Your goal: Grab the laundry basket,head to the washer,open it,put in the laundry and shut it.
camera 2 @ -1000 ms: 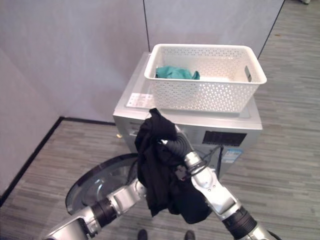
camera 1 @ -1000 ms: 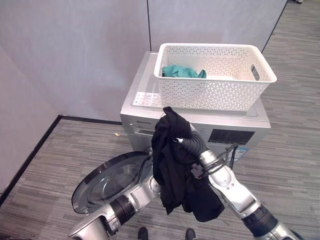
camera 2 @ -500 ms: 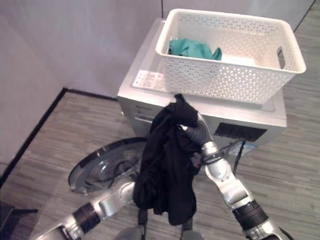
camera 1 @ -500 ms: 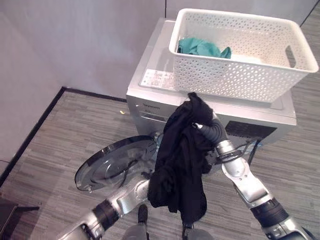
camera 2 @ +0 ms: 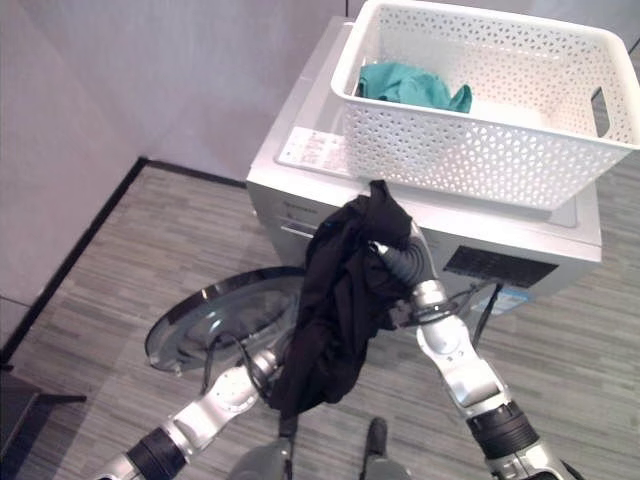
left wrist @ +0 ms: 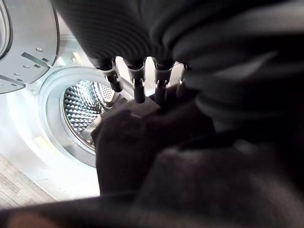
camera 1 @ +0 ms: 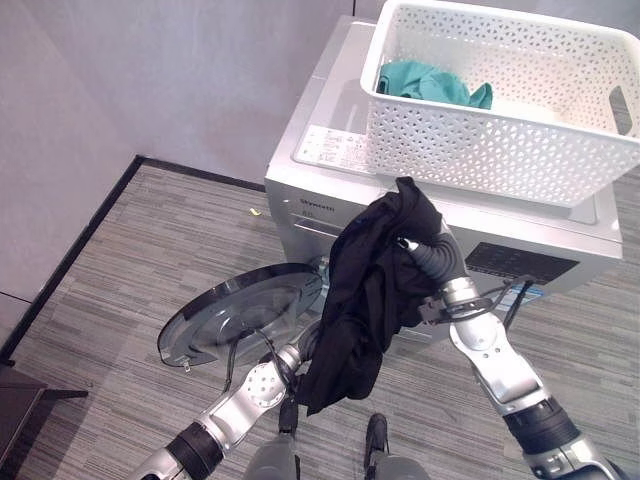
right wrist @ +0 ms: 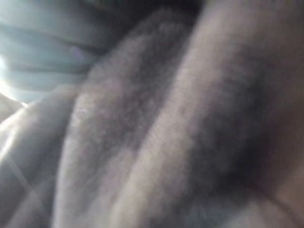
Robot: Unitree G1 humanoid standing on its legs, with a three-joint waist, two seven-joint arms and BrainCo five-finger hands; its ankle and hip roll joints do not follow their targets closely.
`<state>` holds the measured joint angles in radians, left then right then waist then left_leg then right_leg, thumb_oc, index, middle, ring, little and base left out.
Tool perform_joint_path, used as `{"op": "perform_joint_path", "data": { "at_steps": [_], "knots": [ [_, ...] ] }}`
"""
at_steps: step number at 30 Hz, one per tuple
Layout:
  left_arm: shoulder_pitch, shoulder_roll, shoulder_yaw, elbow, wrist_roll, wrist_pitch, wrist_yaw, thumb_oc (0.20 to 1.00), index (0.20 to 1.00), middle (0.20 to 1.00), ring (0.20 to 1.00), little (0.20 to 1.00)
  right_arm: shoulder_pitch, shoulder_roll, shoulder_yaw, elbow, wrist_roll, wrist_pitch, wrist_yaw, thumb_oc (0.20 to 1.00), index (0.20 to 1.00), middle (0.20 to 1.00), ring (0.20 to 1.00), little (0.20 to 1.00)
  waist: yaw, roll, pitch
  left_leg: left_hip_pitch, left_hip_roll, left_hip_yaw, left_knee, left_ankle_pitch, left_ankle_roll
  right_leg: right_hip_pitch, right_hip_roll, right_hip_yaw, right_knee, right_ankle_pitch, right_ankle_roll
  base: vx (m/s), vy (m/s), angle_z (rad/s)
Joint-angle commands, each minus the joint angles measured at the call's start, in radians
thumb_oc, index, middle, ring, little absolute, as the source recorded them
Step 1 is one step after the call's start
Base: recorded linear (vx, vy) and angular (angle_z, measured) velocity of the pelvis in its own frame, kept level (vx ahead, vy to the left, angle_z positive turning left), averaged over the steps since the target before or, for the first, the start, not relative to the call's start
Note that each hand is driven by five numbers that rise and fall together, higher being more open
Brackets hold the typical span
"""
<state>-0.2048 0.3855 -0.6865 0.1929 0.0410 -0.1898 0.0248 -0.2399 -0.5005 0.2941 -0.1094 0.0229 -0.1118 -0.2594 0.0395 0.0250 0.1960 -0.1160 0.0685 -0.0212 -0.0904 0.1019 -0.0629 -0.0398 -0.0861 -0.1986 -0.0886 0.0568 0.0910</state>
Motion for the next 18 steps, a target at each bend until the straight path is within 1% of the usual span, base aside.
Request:
{"op": "perform_joint_path", "data": {
  "at_steps": [1,3,4,5,6,9,13,14,15,17,18],
  "knots": [
    [-0.033,0.002,-0.009,-0.052,-0.066,-0.036,-0.001,1.000,1.000,1.000,1.000,1.000,-0.041,0.012,-0.068,-0.096,-0.006,-0.048,-0.031,0.200,0.200,0.200,0.200,0.200,0.002,-0.043,-0.038,-0.036,0.017,-0.009,0.003,-0.038,-0.014,0.005,-0.035,0.031,0.001,-0.075,0.017,0.00,0.000,0.00],
    [-0.032,0.003,-0.009,-0.053,-0.067,-0.035,-0.002,1.000,1.000,1.000,1.000,1.000,-0.041,0.013,-0.068,-0.096,-0.006,-0.048,-0.031,0.200,0.200,0.200,0.200,0.200,0.001,-0.043,-0.039,-0.037,0.017,-0.010,0.003,-0.038,-0.014,0.004,-0.035,0.031,0.001,-0.075,0.017,0.00,0.000,0.00],
    [-0.013,0.008,0.004,-0.071,-0.104,-0.034,-0.008,1.000,1.000,1.000,1.000,1.000,-0.041,0.013,-0.073,-0.095,-0.005,-0.044,-0.032,0.200,0.200,0.200,0.200,0.200,0.006,-0.042,-0.034,-0.042,0.017,-0.011,0.003,-0.036,-0.014,0.001,-0.035,0.029,0.001,-0.074,0.016,-0.04,-0.070,0.02],
    [0.077,0.118,0.083,-0.271,-0.222,-0.067,-0.026,1.000,1.000,1.000,1.000,1.000,-0.226,-0.029,-0.150,-0.035,-0.085,-0.013,-0.127,0.200,0.200,0.200,0.200,0.200,0.039,-0.021,-0.005,-0.104,0.016,-0.005,0.003,-0.028,-0.017,-0.064,-0.032,0.035,0.001,-0.068,0.013,-0.06,-0.066,-0.17],
    [0.076,0.123,0.092,-0.279,-0.227,-0.062,-0.028,1.000,1.000,1.000,1.000,1.000,-0.242,-0.027,-0.144,-0.025,-0.086,-0.016,-0.131,0.200,0.200,0.200,0.200,0.200,0.039,-0.023,-0.006,-0.116,0.017,-0.002,0.003,-0.021,-0.016,-0.078,-0.031,0.038,0.001,-0.060,0.013,-0.06,-0.062,-0.24],
    [0.063,0.118,0.094,-0.289,-0.241,-0.093,-0.013,1.000,1.000,1.000,1.000,1.000,-0.261,-0.034,-0.148,-0.032,-0.105,-0.023,-0.147,0.200,0.200,0.200,0.200,0.200,0.035,-0.027,-0.004,-0.126,0.019,0.000,0.003,-0.020,-0.018,-0.090,-0.030,0.043,0.001,-0.059,0.011,-0.01,-0.010,0.04],
    [0.061,0.117,0.094,-0.287,-0.241,-0.095,-0.012,1.000,1.000,1.000,1.000,1.000,-0.262,-0.035,-0.148,-0.032,-0.106,-0.023,-0.147,0.200,0.200,0.200,0.200,0.200,0.036,-0.027,-0.004,-0.127,0.019,0.001,0.003,-0.020,-0.018,-0.092,-0.030,0.044,0.001,-0.058,0.011,0.00,-0.002,0.03],
    [0.007,0.091,0.070,-0.261,-0.276,-0.109,-0.002,1.000,1.000,1.000,1.000,1.000,-0.280,-0.038,-0.133,-0.041,-0.118,-0.033,-0.147,0.200,0.200,0.200,0.200,0.200,0.015,-0.029,-0.004,-0.136,0.023,0.015,0.003,-0.022,-0.018,-0.108,-0.026,0.056,0.001,-0.058,0.011,0.00,0.000,0.00],
    [0.005,0.089,0.069,-0.258,-0.277,-0.110,-0.002,1.000,1.000,1.000,1.000,1.000,-0.280,-0.039,-0.133,-0.042,-0.118,-0.033,-0.147,0.200,0.200,0.200,0.200,0.200,0.016,-0.028,-0.005,-0.137,0.023,0.016,0.003,-0.022,-0.019,-0.110,-0.026,0.057,0.001,-0.058,0.011,0.01,-0.023,-0.05],
    [-0.018,0.061,0.038,-0.230,-0.305,-0.096,-0.011,1.000,1.000,1.000,1.000,1.000,-0.279,-0.027,-0.126,-0.045,-0.114,-0.035,-0.146,0.200,0.200,0.200,0.200,0.200,0.008,-0.029,-0.006,-0.138,0.025,0.022,0.003,-0.023,-0.018,-0.113,-0.026,0.063,0.001,-0.058,0.011,0.00,-0.005,-0.07],
    [-0.043,0.026,0.013,-0.198,-0.331,-0.078,-0.021,1.000,1.000,1.000,1.000,1.000,-0.280,-0.014,-0.118,-0.045,-0.110,-0.033,-0.146,0.200,0.200,0.200,0.200,0.200,-0.001,-0.028,-0.007,-0.138,0.025,0.025,0.003,-0.025,-0.018,-0.116,-0.026,0.066,0.001,-0.057,0.010,0.04,0.127,-0.04]
  ]
}}
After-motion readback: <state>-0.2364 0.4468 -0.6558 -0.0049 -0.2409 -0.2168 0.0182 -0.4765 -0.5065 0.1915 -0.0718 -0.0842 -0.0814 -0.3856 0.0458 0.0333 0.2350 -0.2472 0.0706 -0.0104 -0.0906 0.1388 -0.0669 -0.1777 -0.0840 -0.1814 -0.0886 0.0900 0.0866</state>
